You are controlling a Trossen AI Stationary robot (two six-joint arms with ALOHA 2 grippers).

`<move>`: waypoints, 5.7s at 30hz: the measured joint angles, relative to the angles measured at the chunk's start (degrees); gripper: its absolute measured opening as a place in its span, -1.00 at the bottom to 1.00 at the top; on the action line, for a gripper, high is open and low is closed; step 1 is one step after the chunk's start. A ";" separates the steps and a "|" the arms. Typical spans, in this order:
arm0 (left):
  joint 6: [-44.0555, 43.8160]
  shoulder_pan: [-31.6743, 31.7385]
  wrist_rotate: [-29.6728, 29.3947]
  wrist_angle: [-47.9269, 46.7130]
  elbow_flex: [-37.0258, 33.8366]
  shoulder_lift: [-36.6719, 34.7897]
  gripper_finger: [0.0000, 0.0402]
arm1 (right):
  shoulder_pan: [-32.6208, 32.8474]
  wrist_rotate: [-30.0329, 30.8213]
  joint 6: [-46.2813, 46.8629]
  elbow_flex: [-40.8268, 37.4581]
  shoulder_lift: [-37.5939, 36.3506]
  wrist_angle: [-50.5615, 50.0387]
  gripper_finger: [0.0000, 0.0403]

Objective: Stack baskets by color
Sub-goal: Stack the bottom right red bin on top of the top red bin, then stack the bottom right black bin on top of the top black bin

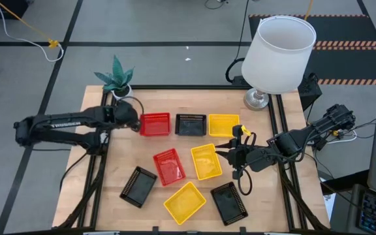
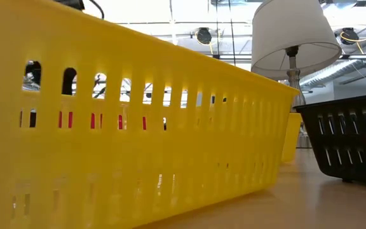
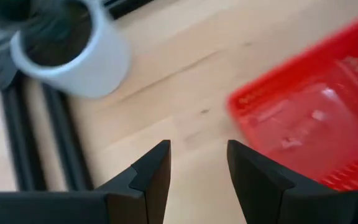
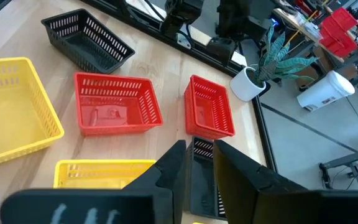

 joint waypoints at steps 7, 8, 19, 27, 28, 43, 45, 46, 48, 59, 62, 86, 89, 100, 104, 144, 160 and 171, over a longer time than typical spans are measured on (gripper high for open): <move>0.16 4.73 2.70 1.58 -2.01 3.46 -0.22 | 0.00 0.00 -0.48 0.00 0.00 0.00 -0.64; 0.53 5.26 2.84 1.86 -2.01 4.41 -0.23 | 0.00 0.00 -0.54 0.00 0.02 0.01 -0.64; 10.00 8.61 6.43 13.69 -2.08 14.47 -0.54 | 0.00 0.00 -1.05 0.00 0.01 0.00 -0.64; 13.74 9.36 7.96 18.90 -2.08 16.03 -0.67 | 0.00 0.00 -1.42 0.00 0.02 -0.05 -0.64; 14.17 9.38 7.96 19.72 -2.08 16.04 -0.69 | 0.00 0.00 -1.42 0.00 0.02 -0.07 -0.64; 19.29 8.92 4.09 18.98 0.13 9.95 -0.94 | 0.00 0.00 -1.03 0.00 0.01 -0.20 -0.64; 20.54 7.34 4.53 19.00 0.71 6.66 -0.98 | 0.00 -0.02 0.53 0.00 0.02 -0.47 -0.64; 21.04 6.29 4.79 19.63 0.86 5.13 -0.98 | 0.00 -0.08 1.65 0.00 0.02 -0.68 -0.64; 22.67 3.82 4.92 20.55 0.94 1.85 -0.96 | 0.00 -2.08 4.46 0.00 0.02 -1.23 -0.64; 27.45 -8.60 5.04 23.49 0.94 -8.00 -0.97 | 6.79 -17.27 30.34 0.00 3.01 -9.61 -0.64; 29.04 -10.78 5.14 25.04 0.94 -8.05 -0.92 | 11.12 -22.21 37.69 0.00 5.66 -12.97 -0.64; 29.95 -15.56 5.18 28.07 0.94 -7.75 -0.84 | 21.65 -39.82 45.15 0.00 24.08 -3.45 -0.20; 29.93 -15.56 5.51 28.05 0.94 -7.75 -0.84 | 21.52 -41.94 44.39 0.00 25.73 -2.07 -0.11; 29.87 -15.56 6.08 28.54 0.94 -7.75 -0.85 | 21.30 -41.97 35.97 0.00 28.99 -2.13 -0.23; 30.09 -15.54 6.14 28.55 0.94 -7.75 -0.85 | 21.24 -41.82 33.36 0.00 29.44 -3.18 -0.39; 43.54 -21.26 8.23 46.70 1.02 -3.35 -0.84 | 27.78 -19.29 30.30 0.00 8.74 -23.87 -1.00; 48.29 -23.32 9.64 53.45 0.98 -0.67 -0.85 | 28.15 -8.65 19.96 0.00 5.07 -24.54 -1.00; 47.80 -23.58 12.53 53.77 0.98 -0.67 -0.84 | 23.67 6.60 -8.75 0.00 -0.75 -24.49 -1.00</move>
